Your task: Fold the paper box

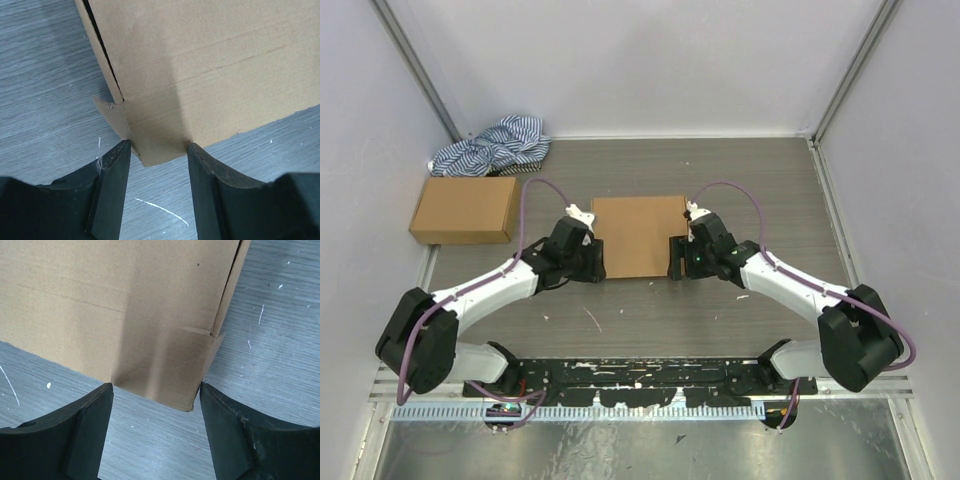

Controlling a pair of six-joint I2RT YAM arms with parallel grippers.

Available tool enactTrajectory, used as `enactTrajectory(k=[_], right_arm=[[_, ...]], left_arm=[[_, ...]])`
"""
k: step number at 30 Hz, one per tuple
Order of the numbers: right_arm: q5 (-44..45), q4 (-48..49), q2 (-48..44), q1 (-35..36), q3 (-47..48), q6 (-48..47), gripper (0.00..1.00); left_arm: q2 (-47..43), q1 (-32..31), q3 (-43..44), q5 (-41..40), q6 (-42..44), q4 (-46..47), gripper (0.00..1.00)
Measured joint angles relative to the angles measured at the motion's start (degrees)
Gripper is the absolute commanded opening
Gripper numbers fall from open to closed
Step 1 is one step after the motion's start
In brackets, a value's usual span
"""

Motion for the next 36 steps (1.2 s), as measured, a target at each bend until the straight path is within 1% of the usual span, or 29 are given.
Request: enactTrajectory(k=[13, 20, 25, 36], right_arm=[[-3.3, -7.8, -1.8, 0.2, 3.2, -1.5, 0.75], [-3.1, -10.4, -2.8, 0.3, 4.9, -1.5, 0.75], [-2.1, -10.9, -2.8, 0.3, 5.8, -2.3, 0.74], [-0.7, -11.0, -2.4, 0.5, 5.8, -2.8, 0.73]], left_arm=[[-1.8, 0.0, 3.7, 2.6, -0.4, -7.5, 0.54], [-3.0, 0.0, 5.6, 2.6, -0.8, -10.4, 0.54], [-5.2, 0.0, 7.1, 2.3, -0.8, -11.6, 0.54], [-4.9, -0.1, 7.8, 2.4, -1.0, -12.3, 0.54]])
